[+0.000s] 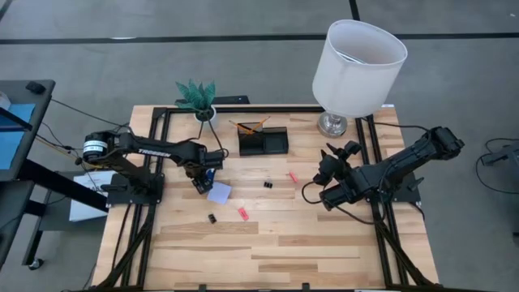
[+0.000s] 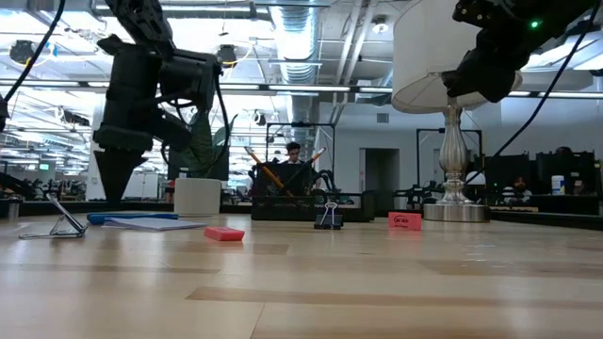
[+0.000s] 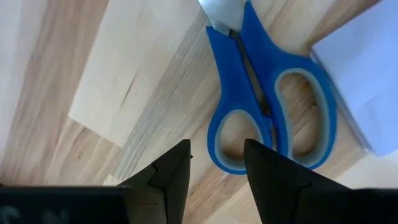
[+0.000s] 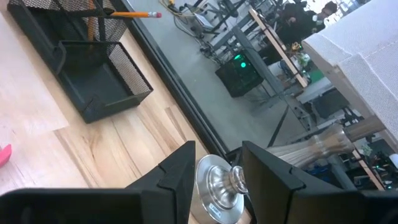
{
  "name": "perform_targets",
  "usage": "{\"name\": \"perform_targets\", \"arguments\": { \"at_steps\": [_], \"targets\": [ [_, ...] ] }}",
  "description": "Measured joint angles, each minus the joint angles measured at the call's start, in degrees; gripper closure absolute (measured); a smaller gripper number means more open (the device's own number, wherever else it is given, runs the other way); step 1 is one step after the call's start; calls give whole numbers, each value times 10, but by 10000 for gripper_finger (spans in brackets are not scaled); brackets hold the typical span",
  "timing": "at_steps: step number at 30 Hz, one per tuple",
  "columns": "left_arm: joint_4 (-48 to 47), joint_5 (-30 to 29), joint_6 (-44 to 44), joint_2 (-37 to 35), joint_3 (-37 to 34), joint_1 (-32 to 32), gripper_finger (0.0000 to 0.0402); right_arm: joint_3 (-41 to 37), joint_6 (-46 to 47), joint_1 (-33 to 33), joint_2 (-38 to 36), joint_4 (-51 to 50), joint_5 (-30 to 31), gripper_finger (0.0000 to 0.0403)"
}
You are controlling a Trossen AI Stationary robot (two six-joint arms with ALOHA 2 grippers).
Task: Pick and place office supplies into organizer
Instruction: Put the blue scissor into the desk organizer
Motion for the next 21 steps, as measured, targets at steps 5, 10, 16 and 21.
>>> {"name": "perform_targets", "arguments": {
  "at_steps": [5,10,16,21],
  "targets": [
    [24,0,-11,0,-40,0,258,0,0,0,0,0,0,280],
    [62,14,-20,-3,-65,0,258,0,0,0,0,0,0,280],
    [68,15,-16,-2,-65,0,263,0,0,0,0,0,0,280],
    [73,15,-16,-2,-66,0,307,0,0,0,0,0,0,280]
  ]
}}
